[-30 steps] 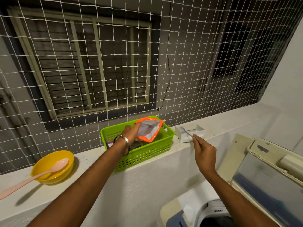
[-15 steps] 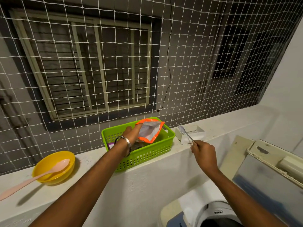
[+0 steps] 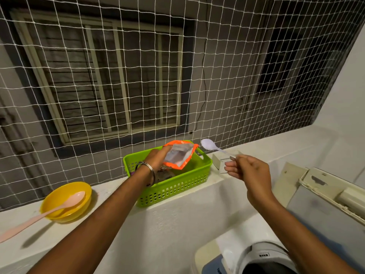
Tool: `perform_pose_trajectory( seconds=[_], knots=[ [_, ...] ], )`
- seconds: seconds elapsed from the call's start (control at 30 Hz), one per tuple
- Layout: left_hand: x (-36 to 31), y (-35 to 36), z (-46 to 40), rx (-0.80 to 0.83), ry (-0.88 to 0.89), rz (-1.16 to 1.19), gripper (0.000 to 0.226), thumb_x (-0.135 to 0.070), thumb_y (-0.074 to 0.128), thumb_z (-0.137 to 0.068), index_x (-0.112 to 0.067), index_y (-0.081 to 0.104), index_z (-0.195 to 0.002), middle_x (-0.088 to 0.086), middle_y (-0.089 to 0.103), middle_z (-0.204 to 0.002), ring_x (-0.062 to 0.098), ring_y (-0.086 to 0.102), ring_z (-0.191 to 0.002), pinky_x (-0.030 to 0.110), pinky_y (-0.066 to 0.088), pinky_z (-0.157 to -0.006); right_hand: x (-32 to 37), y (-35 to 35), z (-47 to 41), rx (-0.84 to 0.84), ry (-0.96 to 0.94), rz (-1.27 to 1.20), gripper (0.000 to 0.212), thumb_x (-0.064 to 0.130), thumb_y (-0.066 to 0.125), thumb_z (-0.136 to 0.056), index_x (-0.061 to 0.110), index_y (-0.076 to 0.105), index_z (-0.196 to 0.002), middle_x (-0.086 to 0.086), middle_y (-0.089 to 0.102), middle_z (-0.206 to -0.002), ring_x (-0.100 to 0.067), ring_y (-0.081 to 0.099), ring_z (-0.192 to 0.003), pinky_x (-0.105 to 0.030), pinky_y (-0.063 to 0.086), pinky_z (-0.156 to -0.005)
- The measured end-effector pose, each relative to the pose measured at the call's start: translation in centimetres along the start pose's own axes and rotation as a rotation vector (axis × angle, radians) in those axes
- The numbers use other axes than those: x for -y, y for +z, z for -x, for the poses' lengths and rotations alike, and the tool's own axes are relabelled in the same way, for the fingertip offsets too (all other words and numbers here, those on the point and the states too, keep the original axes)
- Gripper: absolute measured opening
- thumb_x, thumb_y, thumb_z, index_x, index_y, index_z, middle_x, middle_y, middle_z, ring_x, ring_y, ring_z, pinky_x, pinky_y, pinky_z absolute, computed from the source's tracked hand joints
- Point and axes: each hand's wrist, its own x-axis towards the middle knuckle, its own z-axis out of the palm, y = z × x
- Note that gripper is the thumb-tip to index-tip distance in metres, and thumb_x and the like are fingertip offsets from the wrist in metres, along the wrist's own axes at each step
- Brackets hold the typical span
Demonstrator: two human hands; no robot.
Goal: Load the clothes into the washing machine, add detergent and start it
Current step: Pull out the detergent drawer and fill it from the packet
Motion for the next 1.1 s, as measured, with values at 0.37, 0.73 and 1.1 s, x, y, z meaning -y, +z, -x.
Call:
perform_pose_trajectory(
  seconds=[0.37,0.73,1.1],
  knots=[
    [-0.4,-0.3,0.9,-0.039,0.036,-0.098,0.053,-0.054,0.047,-0.083,-0.01,0.075,-0.096,0.012,0.073,-0.092,0.027,0.064,-0.08,0.031,0.043,-0.065,-0.6,5.8,0.8,0.268,-0.823,1.04,0.015,0.025,0.059,-0.09,0.02,0.073,-0.092,-0.003,0.064,-0.089,-0.028,0.059,-0.083,-0.036,0.048,-0.071],
    [-1.1,-0.2,1.3,-0.071,0.103,-0.33,0.045,-0.032,0.043,-0.091,-0.003,0.063,-0.12,0.017,0.064,-0.125,0.032,0.058,-0.115,0.033,0.044,-0.088,-3.4,10.4,-1.2,0.084,-0.91,1.299,0.01,0.031,0.081,-0.066,0.027,0.077,-0.074,-0.009,0.061,-0.117,-0.029,0.043,-0.113,-0.042,0.044,-0.088],
    [-1.6,1.6,3.1,-0.071,0.112,-0.401,0.056,-0.011,0.063,-0.086,-0.011,0.044,-0.14,0.024,0.056,-0.133,0.038,0.056,-0.12,0.042,0.047,-0.099,-3.4,7.7,-1.5,0.23,-0.959,1.211,0.021,0.043,0.063,-0.083,0.044,0.072,-0.102,0.001,0.057,-0.101,-0.024,0.048,-0.097,-0.038,0.028,-0.085]
  ],
)
